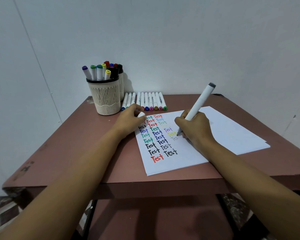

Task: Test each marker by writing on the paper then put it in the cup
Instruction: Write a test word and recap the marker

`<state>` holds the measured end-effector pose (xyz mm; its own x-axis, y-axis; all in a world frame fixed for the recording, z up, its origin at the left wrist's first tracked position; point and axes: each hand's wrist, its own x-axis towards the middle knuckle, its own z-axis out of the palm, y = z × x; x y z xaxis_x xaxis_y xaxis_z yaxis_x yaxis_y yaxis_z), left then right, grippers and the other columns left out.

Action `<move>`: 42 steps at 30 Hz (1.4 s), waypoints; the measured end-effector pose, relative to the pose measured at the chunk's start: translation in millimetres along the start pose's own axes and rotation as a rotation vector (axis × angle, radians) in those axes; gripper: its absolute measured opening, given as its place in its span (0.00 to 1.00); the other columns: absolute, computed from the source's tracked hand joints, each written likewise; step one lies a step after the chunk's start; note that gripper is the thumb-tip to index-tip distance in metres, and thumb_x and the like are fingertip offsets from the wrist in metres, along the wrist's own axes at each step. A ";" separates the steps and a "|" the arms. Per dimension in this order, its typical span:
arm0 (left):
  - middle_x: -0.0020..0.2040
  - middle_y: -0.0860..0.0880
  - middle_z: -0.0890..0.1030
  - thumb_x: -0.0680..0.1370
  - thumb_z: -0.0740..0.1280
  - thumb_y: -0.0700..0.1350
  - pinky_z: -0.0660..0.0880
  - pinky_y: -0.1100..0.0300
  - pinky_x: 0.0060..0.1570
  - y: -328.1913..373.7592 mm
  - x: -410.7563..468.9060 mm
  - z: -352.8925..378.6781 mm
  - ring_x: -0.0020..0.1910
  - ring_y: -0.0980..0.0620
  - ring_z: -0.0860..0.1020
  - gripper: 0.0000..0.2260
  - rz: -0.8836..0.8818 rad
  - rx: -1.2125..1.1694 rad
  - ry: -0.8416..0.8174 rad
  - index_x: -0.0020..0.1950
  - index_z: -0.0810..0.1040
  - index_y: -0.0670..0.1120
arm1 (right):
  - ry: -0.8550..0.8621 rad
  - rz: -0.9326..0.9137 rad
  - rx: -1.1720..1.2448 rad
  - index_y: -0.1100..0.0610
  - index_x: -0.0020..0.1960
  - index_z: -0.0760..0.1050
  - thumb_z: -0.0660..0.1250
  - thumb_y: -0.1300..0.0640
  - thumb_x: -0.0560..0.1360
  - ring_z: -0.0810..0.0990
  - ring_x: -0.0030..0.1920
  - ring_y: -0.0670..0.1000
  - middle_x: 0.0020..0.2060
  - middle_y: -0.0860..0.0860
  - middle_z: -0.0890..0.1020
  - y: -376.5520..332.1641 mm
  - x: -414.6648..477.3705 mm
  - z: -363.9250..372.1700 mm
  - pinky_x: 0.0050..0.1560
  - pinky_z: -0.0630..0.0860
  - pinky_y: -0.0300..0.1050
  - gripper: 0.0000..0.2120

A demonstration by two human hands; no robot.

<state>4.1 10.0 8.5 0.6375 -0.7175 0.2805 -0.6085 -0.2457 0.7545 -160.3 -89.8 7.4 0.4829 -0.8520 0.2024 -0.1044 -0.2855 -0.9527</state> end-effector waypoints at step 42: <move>0.40 0.58 0.77 0.73 0.71 0.46 0.71 0.67 0.44 18.7 -14.0 11.6 0.37 0.62 0.74 0.07 0.312 -0.003 -0.171 0.50 0.78 0.49 | -0.271 0.171 0.692 0.59 0.35 0.69 0.59 0.68 0.75 0.74 0.28 0.48 0.28 0.52 0.78 -10.6 9.2 -4.3 0.30 0.72 0.37 0.11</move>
<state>-21.8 7.9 11.7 0.3328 -0.8565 0.3945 -0.7598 0.0042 0.6502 -158.4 -96.5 20.3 0.7147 -0.6967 0.0612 0.3285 0.2572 -0.9088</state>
